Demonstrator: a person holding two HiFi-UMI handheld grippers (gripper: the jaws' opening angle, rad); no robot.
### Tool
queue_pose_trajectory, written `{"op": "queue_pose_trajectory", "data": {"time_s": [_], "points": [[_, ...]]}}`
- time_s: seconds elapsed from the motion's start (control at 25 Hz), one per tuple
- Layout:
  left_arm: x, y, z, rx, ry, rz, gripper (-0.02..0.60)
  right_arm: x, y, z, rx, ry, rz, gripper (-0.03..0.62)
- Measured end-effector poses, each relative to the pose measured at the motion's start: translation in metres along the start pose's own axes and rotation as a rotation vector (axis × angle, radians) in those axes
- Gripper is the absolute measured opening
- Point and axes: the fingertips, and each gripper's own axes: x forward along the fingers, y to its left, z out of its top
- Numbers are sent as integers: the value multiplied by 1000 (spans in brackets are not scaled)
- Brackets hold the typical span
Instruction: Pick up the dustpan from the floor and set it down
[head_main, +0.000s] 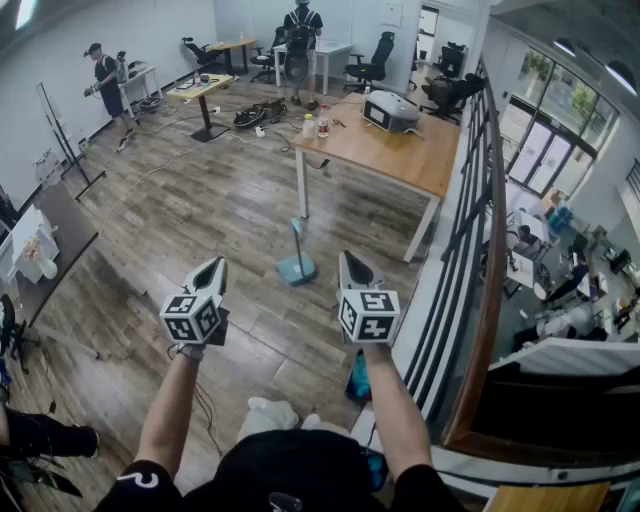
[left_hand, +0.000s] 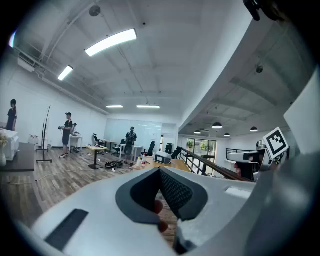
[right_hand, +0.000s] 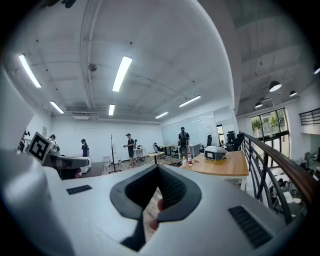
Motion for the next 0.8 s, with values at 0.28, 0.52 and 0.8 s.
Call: {"op": "queue_pose_trajectory", "data": {"time_s": [0.28, 0.52, 0.8], "points": [[-1, -3, -6, -3, 1, 0, -3, -3, 2, -7, -8, 9, -1, -8], [18, -3, -8, -9, 8, -16, -3, 7, -5, -7, -16, 8, -9, -8], [60, 1, -5, -49, 0, -40, -3, 35, -20, -16, -22, 29, -28, -7]]}}
